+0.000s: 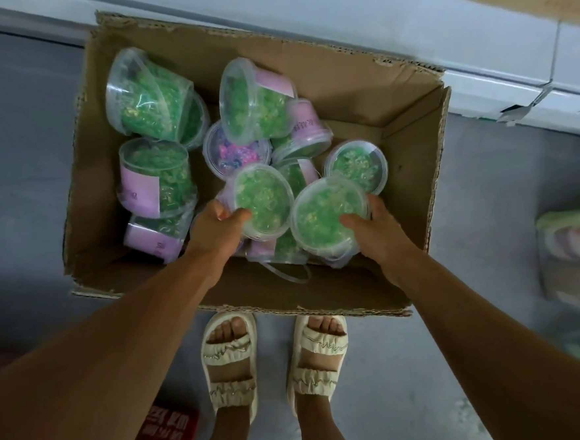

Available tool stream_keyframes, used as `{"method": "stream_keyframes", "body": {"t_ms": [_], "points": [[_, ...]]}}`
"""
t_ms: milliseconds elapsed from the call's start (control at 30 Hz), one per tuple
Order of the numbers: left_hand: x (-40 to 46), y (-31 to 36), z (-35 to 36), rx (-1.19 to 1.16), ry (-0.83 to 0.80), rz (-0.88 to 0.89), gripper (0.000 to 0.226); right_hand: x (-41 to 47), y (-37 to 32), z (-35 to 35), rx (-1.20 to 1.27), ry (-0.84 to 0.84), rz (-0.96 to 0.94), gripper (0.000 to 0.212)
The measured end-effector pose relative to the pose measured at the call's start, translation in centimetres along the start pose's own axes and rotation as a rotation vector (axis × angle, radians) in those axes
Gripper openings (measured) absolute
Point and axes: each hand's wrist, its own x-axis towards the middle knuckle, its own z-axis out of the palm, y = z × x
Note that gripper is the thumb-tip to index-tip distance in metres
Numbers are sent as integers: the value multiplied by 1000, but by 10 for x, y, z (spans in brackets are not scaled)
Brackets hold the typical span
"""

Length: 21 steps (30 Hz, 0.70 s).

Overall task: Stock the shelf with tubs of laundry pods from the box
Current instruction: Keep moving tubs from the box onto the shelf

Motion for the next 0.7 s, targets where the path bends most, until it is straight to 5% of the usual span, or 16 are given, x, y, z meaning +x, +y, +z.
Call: {"method": "stream_keyframes", "body": {"t_ms": [200, 400, 500, 600, 700], "points": [[-16, 8, -7, -57, 113, 1, 42, -11, 1, 0, 82, 61, 31, 54], [-69, 46, -53, -141, 52, -50, 80, -69, -37, -28, 254, 99, -13, 43], [-110, 83, -87, -172, 32, -29, 82, -118, -73, -49, 353, 89, -88, 31], [-157, 127, -126, -206, 16, 26, 49, -176, -116, -76, 427, 81, -174, 13], [-203, 174, -168, -236, 28, 45, 76, -238, -165, -107, 464, 84, -274, 14]]}}
